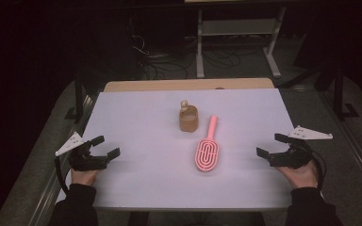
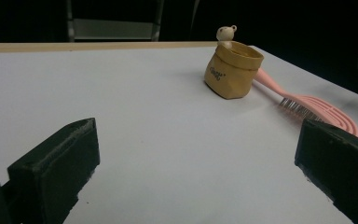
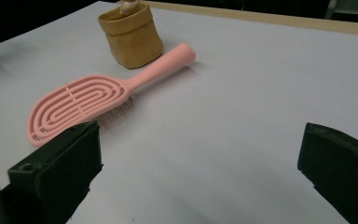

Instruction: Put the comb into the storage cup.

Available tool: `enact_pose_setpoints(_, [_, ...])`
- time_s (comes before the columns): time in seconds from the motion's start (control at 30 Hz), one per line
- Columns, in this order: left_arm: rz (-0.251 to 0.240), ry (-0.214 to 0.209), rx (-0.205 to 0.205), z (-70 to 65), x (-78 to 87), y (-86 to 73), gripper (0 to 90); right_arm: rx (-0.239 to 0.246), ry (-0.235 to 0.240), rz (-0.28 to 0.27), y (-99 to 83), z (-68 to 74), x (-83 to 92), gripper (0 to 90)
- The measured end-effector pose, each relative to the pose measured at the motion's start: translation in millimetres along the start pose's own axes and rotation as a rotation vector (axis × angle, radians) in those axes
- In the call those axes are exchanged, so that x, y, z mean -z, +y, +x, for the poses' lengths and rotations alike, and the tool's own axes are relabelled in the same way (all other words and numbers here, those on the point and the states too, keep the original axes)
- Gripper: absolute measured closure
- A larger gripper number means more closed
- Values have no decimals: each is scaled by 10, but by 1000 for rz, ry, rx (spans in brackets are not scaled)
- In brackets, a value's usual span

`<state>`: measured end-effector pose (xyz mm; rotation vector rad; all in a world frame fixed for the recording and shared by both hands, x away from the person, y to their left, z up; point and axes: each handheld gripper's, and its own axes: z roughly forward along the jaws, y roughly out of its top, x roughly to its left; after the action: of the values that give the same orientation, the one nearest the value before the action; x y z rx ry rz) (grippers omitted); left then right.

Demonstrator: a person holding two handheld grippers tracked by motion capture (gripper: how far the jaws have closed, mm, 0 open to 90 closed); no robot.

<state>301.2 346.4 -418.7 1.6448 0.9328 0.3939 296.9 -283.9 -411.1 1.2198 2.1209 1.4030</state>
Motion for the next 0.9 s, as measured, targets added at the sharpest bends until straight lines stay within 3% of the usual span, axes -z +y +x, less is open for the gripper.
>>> enact_pose_setpoints(0.3, [10,-19,5,-3,-23,-25,0,3,4,5,-5,4,-13,0])
enact_pose_setpoints(0.9, [8,-27,-24,-36,-35,-19,0,19,20,21,62,45,30,0])
